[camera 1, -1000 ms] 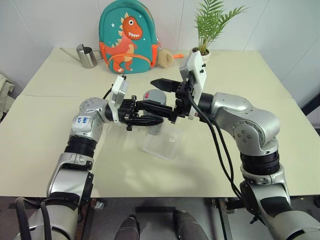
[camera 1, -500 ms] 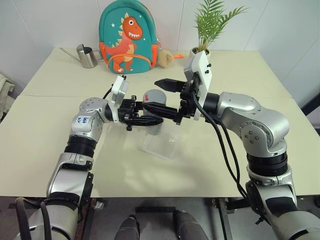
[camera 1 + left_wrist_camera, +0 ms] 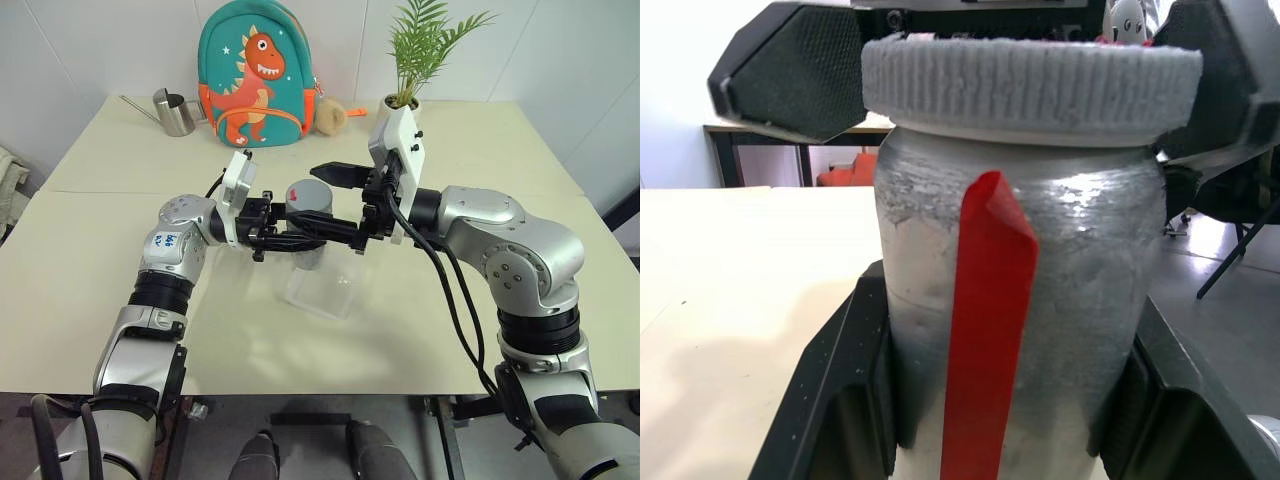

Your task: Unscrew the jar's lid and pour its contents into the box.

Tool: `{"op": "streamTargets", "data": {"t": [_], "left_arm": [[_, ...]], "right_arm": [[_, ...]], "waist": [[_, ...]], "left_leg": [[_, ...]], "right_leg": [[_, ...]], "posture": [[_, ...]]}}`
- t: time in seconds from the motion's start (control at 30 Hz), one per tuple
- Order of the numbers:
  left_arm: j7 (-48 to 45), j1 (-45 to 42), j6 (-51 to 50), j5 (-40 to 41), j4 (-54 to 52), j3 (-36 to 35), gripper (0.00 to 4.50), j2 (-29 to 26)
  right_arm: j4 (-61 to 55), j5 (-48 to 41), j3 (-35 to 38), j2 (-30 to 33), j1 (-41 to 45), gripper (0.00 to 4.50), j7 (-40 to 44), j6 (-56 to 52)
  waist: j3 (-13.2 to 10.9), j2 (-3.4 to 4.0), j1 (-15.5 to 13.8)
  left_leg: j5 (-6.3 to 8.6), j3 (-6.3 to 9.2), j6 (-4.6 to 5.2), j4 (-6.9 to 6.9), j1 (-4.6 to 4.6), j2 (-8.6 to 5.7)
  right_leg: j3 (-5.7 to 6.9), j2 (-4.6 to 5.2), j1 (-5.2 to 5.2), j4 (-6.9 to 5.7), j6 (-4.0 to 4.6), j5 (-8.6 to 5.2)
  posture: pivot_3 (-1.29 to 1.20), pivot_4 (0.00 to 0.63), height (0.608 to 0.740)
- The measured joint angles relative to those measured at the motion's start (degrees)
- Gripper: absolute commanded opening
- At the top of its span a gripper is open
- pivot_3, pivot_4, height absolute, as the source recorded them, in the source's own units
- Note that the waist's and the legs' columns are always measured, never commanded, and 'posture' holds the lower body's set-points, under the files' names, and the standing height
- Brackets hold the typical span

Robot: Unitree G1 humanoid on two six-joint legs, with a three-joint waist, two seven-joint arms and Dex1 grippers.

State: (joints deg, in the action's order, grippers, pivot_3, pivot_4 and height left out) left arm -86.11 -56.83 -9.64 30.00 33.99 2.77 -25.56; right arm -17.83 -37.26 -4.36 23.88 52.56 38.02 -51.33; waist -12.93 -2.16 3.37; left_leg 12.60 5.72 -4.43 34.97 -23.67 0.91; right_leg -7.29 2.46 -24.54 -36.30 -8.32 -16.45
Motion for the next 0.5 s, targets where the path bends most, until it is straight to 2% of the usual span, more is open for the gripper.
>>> {"op": "streamTargets", "data": {"t": [0.3, 0.4, 0.5], "left_arm": [[0.00, 0.00, -0.28, 0.00, 0.00, -0.08, 2.00, 0.00], [0.00, 0.00, -0.28, 0.00, 0.00, -0.08, 2.00, 0.00], [0.00, 0.00, -0.27, 0.00, 0.18, -0.12, 2.00, 0.00]], "right_arm": [[0.00, 0.08, 0.00, 0.30, 0.01, 4.50, 0.05, 0.00], [0.00, 0.08, 0.00, 0.30, 0.01, 3.98, 0.06, 0.01], [-0.04, 0.05, 0.00, 0.30, 0.03, 3.98, 0.23, 0.01]], "waist": [[0.00, 0.00, -0.01], [0.00, 0.00, -0.01], [0.00, 0.00, 0.00]], "left_leg": [[0.00, 0.00, 0.00, 0.00, 0.00, 0.00], [0.00, 0.00, 0.00, 0.00, 0.00, 0.00], [0.00, 0.00, 0.00, 0.00, 0.00, 0.00]], "right_leg": [[0.00, 0.00, 0.00, 0.00, 0.00, 0.00], [0.00, 0.00, 0.00, 0.00, 0.00, 0.00], [0.00, 0.00, 0.00, 0.00, 0.00, 0.00]], "posture": [[0.00, 0.150, 0.740], [0.00, 0.150, 0.740], [0.00, 0.150, 0.740]]}}
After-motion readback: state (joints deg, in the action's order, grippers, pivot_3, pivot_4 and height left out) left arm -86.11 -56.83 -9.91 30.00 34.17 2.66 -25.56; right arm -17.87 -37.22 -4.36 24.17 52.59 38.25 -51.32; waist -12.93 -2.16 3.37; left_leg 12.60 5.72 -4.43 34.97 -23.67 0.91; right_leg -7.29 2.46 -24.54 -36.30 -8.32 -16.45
